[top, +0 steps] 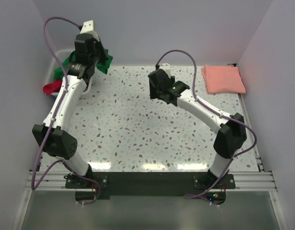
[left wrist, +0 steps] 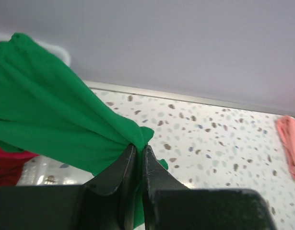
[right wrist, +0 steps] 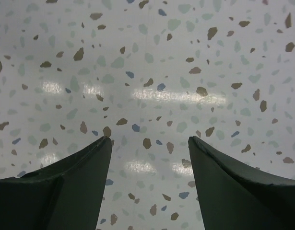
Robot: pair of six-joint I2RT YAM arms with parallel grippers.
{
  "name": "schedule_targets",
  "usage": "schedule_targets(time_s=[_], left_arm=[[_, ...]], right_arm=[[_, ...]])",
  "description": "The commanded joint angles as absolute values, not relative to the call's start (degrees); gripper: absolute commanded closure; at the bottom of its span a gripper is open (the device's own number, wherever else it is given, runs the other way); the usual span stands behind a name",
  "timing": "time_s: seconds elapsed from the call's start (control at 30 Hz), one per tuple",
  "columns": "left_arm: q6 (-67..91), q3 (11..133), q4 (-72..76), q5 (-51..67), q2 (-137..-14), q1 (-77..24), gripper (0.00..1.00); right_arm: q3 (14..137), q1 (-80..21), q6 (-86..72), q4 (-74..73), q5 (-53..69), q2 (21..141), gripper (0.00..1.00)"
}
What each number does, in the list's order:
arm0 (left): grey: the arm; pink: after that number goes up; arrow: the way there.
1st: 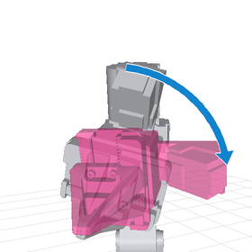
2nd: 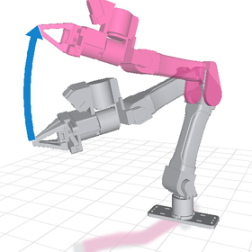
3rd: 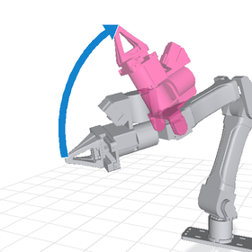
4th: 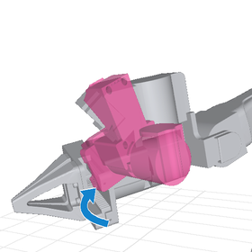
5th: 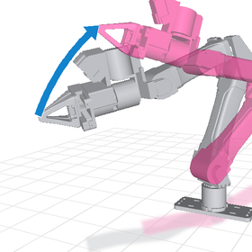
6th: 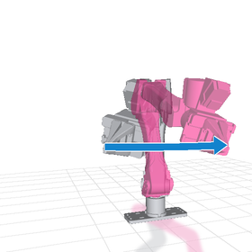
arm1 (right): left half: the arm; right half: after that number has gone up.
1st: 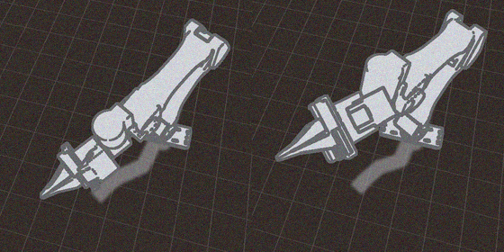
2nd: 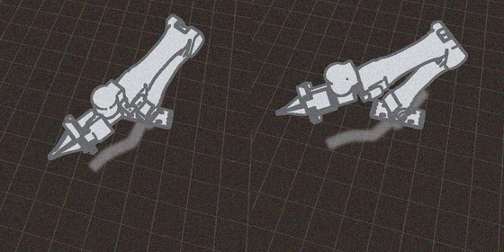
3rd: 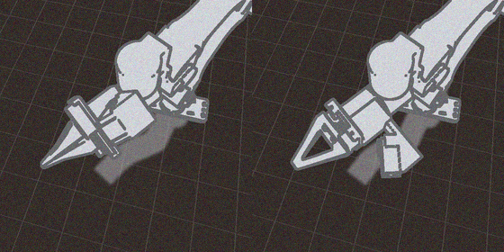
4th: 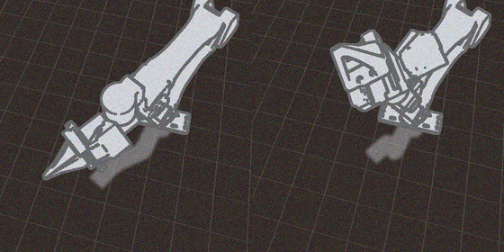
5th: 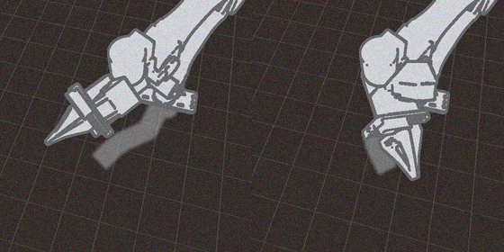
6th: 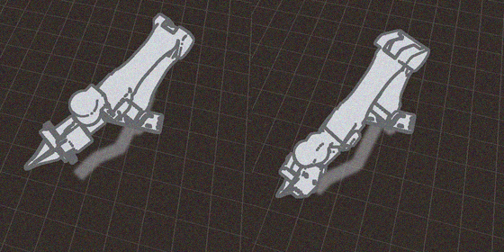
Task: Fold and stack the t-shirts
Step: Move the tshirt to the center of the board
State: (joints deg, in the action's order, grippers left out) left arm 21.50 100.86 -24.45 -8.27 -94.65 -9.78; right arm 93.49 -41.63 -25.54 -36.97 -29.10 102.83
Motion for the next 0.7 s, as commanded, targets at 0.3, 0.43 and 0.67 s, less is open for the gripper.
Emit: schedule_targets(time_s=[0.3,0.43,0.67], left_arm=[[19.25,113.47,-21.1,10.36,-89.74,-22.58,1.0],[19.25,112.32,-15.56,16.69,-88.33,-26.45,1.0],[18.28,119.71,-14.43,25.99,-92.64,-32.25,1.0]], right_arm=[[96.42,-31.65,-32.96,-44.47,-44.82,81.66,0.32],[96.07,-31.2,-31.99,-45.08,-48.33,77.44,0.32],[92.29,-31.2,-33.22,-46.05,-48.95,72.6,0.32]])
